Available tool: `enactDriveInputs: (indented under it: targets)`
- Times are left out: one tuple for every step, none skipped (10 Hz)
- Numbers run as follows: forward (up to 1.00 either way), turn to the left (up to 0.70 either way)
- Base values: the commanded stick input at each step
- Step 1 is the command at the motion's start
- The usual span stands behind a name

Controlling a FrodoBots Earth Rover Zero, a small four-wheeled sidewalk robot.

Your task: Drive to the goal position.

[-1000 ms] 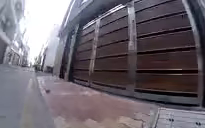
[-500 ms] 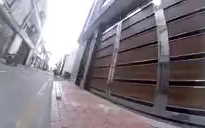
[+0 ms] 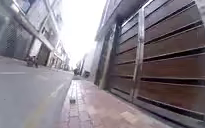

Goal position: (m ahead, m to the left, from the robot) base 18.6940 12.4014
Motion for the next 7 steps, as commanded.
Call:
enactDriveInputs:
  targets:
    - [1.0,0.27]
    - [1.0,0.27]
    - [1.0,0.27]
    - [1.0,0.27]
    - [1.0,0.27]
    - [1.0,0.27]
    - [1.0,0.27]
